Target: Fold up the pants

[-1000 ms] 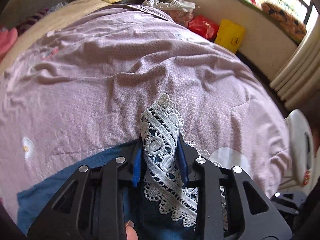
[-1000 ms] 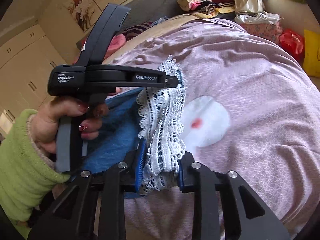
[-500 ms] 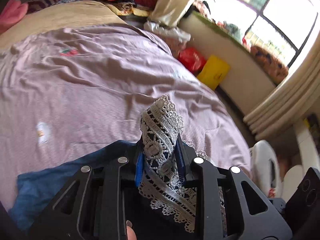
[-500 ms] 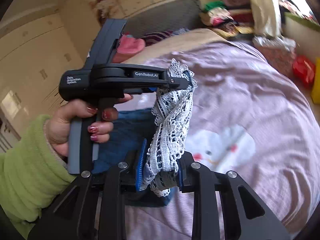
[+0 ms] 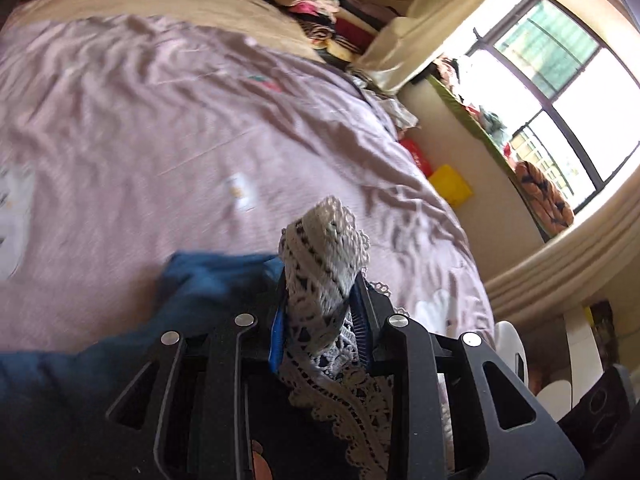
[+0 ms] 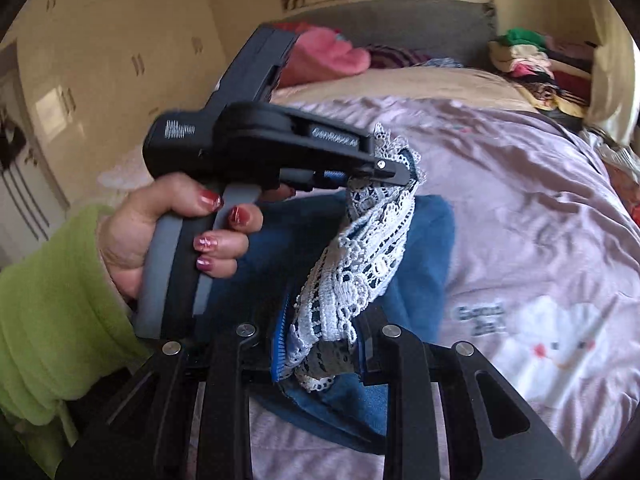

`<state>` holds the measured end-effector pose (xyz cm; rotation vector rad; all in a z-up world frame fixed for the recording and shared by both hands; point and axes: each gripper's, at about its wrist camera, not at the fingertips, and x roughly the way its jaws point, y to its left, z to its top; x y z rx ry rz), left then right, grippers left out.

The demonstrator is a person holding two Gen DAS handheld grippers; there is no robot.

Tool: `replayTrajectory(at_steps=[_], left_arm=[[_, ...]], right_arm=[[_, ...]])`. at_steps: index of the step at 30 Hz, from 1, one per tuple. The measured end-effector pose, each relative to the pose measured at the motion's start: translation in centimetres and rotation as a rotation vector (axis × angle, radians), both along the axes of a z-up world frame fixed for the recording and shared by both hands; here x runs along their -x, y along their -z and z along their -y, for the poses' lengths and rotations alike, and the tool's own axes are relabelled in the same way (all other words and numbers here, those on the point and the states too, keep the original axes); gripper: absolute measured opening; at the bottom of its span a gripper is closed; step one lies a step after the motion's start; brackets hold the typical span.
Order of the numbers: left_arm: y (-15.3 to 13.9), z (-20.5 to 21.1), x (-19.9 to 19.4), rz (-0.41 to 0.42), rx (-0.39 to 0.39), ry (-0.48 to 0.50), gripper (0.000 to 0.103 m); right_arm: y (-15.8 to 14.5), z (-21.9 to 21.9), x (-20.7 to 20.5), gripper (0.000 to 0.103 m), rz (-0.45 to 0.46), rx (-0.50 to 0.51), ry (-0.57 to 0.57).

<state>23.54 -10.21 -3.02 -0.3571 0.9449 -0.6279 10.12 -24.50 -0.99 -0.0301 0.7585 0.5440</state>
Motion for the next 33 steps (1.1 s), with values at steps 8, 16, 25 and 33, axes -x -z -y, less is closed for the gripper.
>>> replayTrajectory(at_steps=[8,16,25,33], left_arm=[[0.6,-5.5,1.2,-0.050,0.130,-0.079,0.069],[1.4,-7.0,1.9,-0.108,0.163,-0.099,0.077],[2.0,-5.0,0.4,-0.102,-0.010,-0.129,0.016],[1.8,-6.6,0.7,-0.066,-0.084,-0.180,0.014]], right_arm=[[2.5,-3.8,0.4,0.027,-0.020,0.038,-0.110],[3.2,-5.0,1.8,0.054,-0.026,0.029,-0.203],[1.1,3.4,2.5,0.057,-0.007,-0.045,-0.049],[4.2,3.2,2.4,0.043,-0.110,-0.055,-0.055]])
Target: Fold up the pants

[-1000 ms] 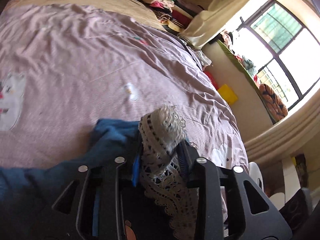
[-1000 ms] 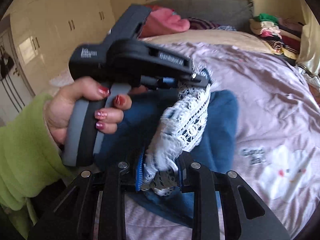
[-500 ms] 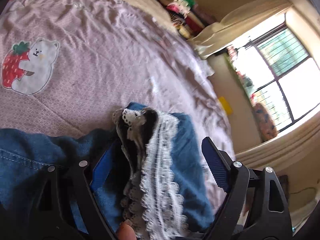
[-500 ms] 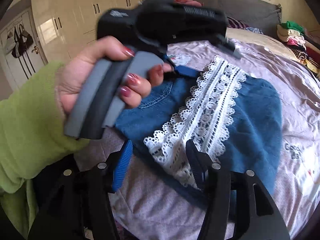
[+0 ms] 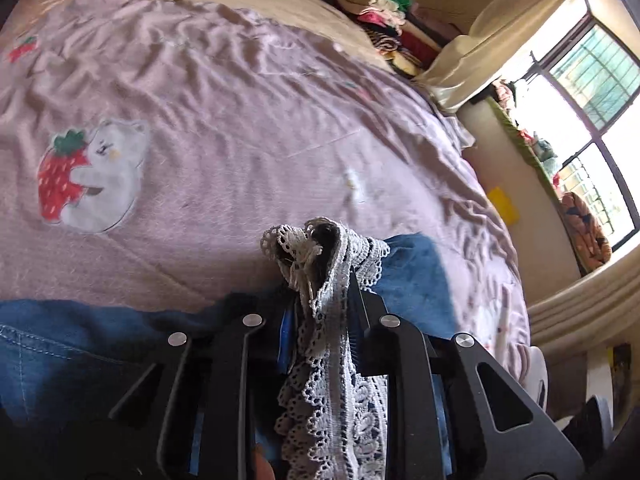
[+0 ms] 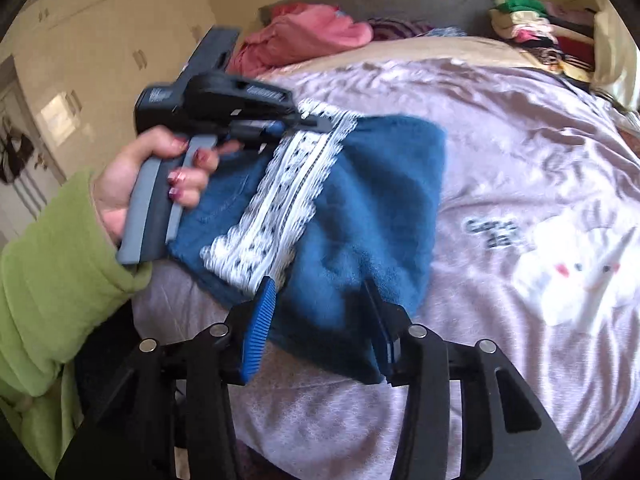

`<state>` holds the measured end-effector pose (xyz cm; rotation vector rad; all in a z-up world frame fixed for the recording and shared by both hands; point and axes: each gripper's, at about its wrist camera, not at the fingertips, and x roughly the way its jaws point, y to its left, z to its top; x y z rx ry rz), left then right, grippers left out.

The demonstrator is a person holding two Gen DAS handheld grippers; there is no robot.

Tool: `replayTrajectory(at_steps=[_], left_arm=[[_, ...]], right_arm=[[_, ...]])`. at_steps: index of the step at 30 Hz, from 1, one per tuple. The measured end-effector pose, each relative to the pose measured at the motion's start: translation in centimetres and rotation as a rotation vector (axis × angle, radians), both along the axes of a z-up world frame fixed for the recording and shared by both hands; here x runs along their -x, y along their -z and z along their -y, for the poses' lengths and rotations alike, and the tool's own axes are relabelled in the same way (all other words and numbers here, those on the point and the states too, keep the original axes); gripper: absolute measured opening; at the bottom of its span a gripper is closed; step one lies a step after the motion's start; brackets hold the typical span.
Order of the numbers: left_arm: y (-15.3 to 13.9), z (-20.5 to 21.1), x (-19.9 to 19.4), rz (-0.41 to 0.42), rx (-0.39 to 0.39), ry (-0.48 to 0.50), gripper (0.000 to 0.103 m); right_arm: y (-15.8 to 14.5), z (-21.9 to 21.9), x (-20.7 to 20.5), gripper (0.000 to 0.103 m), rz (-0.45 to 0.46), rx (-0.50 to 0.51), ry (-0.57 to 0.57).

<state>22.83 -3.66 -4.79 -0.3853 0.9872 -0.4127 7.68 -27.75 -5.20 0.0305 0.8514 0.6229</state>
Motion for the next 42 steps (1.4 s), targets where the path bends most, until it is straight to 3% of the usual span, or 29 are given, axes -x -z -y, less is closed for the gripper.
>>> replayTrajectory(at_steps=[4,5,6,9,14,22,28,29,31,35,39,42], left_arm=[[0.8,-0.2,0.0,-0.019,-0.011,-0.001,0.019],[0.5,-0.3,0.2,-0.020,0.002,0.002,0.028],[0.1,-0.6,0.6,-0.015,0.012,0.007,0.043],[-1.4,-0.9,2.5,0.018,0.002,0.009,0.057],[-2.7,-2.3,7.7,0.026,-0.046,0.003,0.061],[-0.7,-1.1,13.5,-0.062,-0.055,0.038,0.061],[0.9,1.1,13.7,-0.119,-0.098,0.064,0.057],[1.1,1.3,13.7,-0.123,-0.104,0.063,0.052],[1.5,1.5,13.5,-0.125,-0.122,0.041,0.031],[1.5,1.2,13.9,-0.118,-0.124,0.031,0.011],[-0.2,0.5,15.4,-0.084,-0.136,0.044,0.008],[-0.3,0.8,16.4,-0.068,-0.193,0.057,0.008]], right_arm=[[1.4,-1.8,-0.1,0.045,-0.024,0.051,-0.025],[1.0,-2.0,0.4,0.045,-0.020,0.048,-0.027],[0.8,-1.7,0.4,0.045,-0.018,0.036,-0.027],[-0.3,-0.4,0.6,0.047,-0.004,-0.013,-0.012],[-2.1,2.0,1.0,0.050,0.050,-0.050,0.030],[-1.7,3.5,0.0,0.052,0.053,-0.047,0.078],[-1.6,3.1,0.2,0.052,0.071,-0.029,0.078],[-1.5,2.9,0.3,0.052,0.073,-0.017,0.078],[-1.5,2.5,0.3,0.052,0.076,-0.015,0.069],[-1.6,1.7,0.1,0.052,0.088,0.012,0.058],[-2.8,1.5,0.5,0.052,0.116,-0.004,0.038],[-3.2,1.0,0.6,0.052,0.137,0.015,0.019]])
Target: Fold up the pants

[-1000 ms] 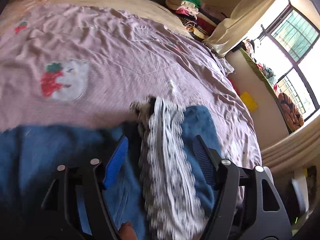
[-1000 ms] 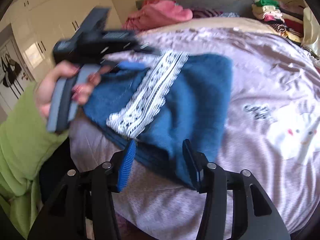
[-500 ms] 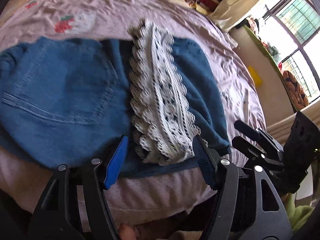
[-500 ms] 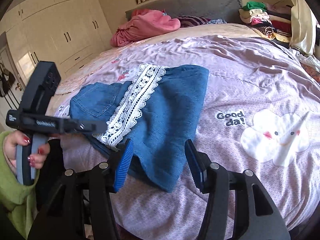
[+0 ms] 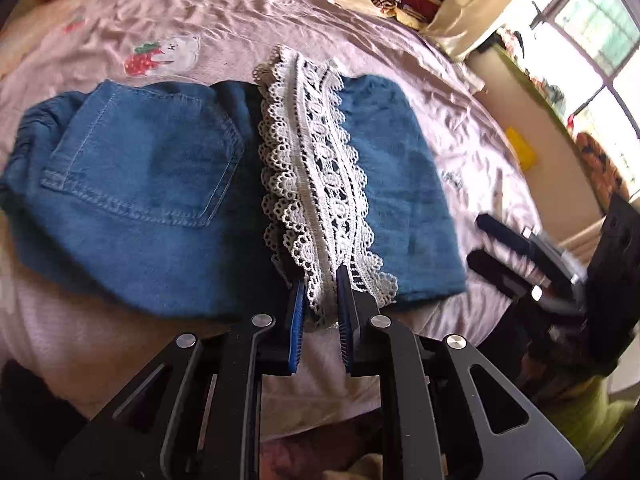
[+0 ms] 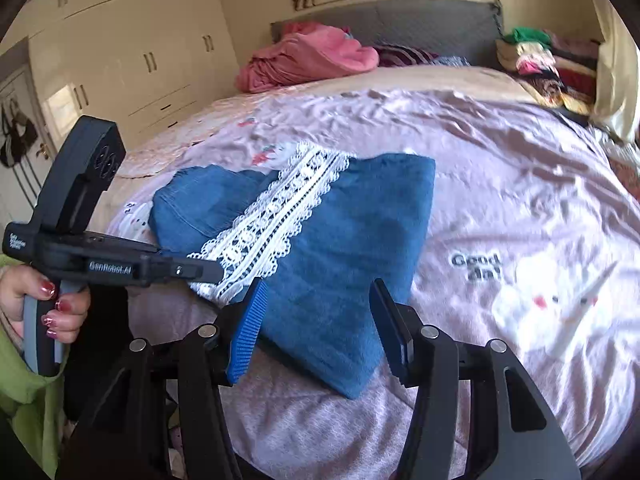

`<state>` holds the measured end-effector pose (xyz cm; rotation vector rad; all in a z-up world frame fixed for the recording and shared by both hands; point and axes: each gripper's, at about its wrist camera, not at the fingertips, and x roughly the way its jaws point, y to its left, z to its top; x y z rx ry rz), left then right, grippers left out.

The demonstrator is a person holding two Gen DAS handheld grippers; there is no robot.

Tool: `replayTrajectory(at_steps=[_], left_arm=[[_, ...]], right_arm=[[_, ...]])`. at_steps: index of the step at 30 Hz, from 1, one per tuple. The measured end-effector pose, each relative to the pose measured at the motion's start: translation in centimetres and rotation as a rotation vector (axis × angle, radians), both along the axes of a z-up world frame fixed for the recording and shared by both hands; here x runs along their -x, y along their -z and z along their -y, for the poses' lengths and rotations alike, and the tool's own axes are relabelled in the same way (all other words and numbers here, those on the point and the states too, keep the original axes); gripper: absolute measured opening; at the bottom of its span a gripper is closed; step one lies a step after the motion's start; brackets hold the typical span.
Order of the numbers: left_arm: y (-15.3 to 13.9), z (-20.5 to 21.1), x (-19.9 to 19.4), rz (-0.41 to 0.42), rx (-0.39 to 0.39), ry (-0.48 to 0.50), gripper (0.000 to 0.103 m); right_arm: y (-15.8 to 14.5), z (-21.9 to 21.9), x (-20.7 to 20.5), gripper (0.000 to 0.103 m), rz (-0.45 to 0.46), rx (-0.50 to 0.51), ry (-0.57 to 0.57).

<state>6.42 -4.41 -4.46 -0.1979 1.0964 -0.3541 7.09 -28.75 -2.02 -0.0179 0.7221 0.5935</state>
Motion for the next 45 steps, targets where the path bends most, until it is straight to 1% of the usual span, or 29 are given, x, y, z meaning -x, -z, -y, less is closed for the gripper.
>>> replayTrajectory(at_steps=[2,3,6,11,15,18,19,21,28,30,31,33,35,37,39,41,43,45], left_arm=[[0.8,0.1,-0.2,-0.012,-0.006,-0.006,0.008],[1.1,0.1,-0.3,-0.015,-0.013,-0.009,0.010],[1.5,0.2,-0.3,-0.010,-0.026,-0.015,0.011],[1.6,0.2,-0.3,0.005,-0.038,-0.013,0.013],[2.0,0.6,-0.7,0.011,-0.045,-0.012,0.015],[2.0,0.5,-0.4,0.021,-0.038,-0.015,0.016],[1.8,0.5,-0.3,0.027,-0.036,-0.014,0.018],[1.3,0.5,-0.1,0.041,-0.052,-0.021,0.035],[0.3,0.1,0.2,0.069,-0.056,-0.038,0.044],[-0.1,0.0,0.3,0.078,-0.058,-0.046,0.050],[-0.2,0.0,0.4,0.081,-0.059,-0.048,0.051],[-0.6,-0.1,0.5,0.090,-0.061,-0.057,0.055],[-0.9,-0.1,0.6,0.099,-0.060,-0.063,0.059],[-1.2,-0.2,0.7,0.108,-0.060,-0.066,0.062],[-1.4,-0.3,0.8,0.113,-0.057,-0.067,0.066],[-1.8,-0.4,1.0,0.119,-0.056,-0.071,0.070],[-2.0,-0.5,1.2,0.125,-0.058,-0.073,0.072],[-2.3,-0.5,1.3,0.131,-0.057,-0.075,0.076]], right_arm=[[0.4,-0.5,-0.3,0.052,-0.008,0.023,-0.002],[0.6,-0.6,-0.4,0.052,-0.013,0.029,-0.005],[1.5,-1.3,-1.0,0.052,-0.033,0.067,-0.007],[4.1,-1.9,-2.1,0.052,-0.117,0.142,0.013],[5.2,-2.6,-2.3,0.052,-0.111,0.188,0.013],[5.1,-2.4,-2.3,0.052,-0.115,0.171,0.017],[4.9,-2.3,-2.1,0.052,-0.113,0.164,0.018],[4.4,-1.8,-1.7,0.052,-0.108,0.143,0.020],[2.9,-0.7,-0.6,0.052,-0.105,0.104,0.048],[2.6,-0.5,-0.5,0.052,-0.102,0.098,0.053],[2.5,-0.4,-0.4,0.052,-0.100,0.099,0.055],[2.2,-0.2,-0.3,0.053,-0.095,0.098,0.062],[1.9,0.0,-0.1,0.059,-0.092,0.098,0.075],[1.6,0.3,0.1,0.061,-0.084,0.093,0.083],[1.1,0.5,0.3,0.065,-0.074,0.095,0.097],[0.7,0.6,0.4,0.067,-0.066,0.091,0.104],[0.3,0.7,0.6,0.072,-0.057,0.092,0.115],[-0.1,0.7,0.6,0.073,-0.049,0.087,0.120]])
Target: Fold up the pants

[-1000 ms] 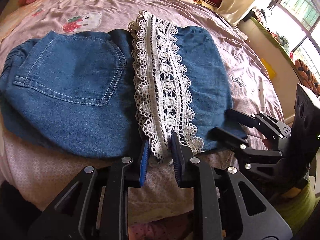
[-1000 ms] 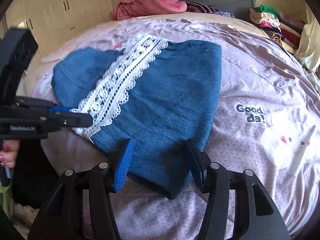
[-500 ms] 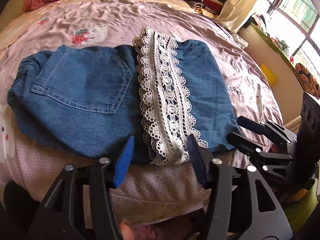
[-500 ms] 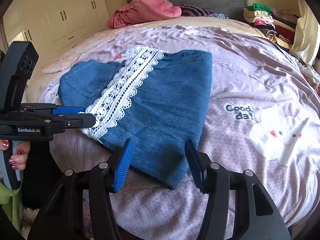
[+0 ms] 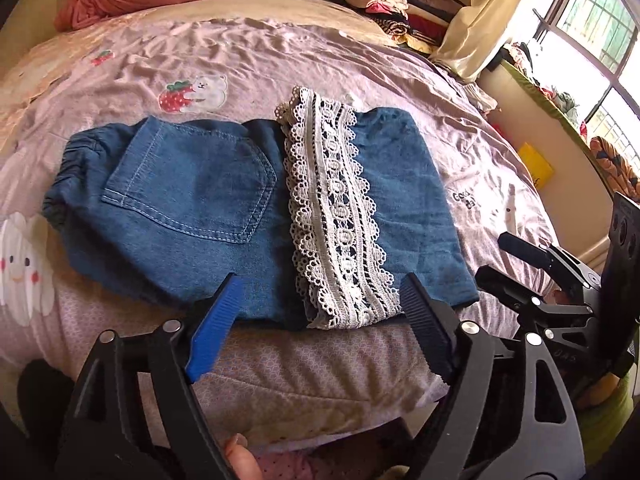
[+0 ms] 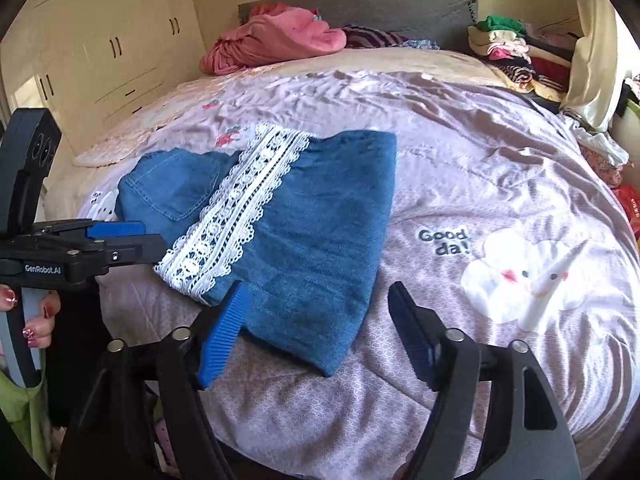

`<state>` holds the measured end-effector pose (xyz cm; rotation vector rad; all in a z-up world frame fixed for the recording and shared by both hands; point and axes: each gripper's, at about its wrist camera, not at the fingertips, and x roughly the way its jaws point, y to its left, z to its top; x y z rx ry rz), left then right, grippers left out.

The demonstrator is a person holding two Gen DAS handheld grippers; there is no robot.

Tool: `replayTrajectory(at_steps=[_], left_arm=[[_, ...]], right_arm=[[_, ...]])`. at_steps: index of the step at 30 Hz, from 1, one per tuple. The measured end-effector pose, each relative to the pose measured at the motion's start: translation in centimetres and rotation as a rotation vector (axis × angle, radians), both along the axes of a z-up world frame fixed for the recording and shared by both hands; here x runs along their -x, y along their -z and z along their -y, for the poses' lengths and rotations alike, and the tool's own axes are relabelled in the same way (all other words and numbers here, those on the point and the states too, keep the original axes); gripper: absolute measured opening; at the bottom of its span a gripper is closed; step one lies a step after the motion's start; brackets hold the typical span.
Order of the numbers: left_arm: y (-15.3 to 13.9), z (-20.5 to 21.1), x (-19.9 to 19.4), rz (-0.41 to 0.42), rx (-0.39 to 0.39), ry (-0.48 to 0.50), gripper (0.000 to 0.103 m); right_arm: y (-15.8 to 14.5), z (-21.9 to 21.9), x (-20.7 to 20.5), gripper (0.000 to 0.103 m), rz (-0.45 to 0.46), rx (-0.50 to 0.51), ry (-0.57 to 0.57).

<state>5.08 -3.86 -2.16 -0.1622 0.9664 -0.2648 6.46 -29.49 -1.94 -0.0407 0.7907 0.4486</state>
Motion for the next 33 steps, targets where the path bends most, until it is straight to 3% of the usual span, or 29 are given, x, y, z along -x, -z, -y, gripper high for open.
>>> replayTrajectory(at_steps=[11,20,33], left_arm=[[-1.8,-0.8,1.3,0.055,-0.040,-0.024,0.093],[-3.2,-1.9,2.2,0.101,-0.074,-0.052,0.093],[-4.0,-4.7,3.0,0.128,-0.061,-0.095,0.093]], right_arm=[[-1.7,0.1,0.6,0.088,0.037,-0.005,0.041],[-3.1,-0.7,1.2,0.094,0.060,-0.004,0.041],[-4.4,-2.8,1.3,0.096,0.079,0.026,0.023]])
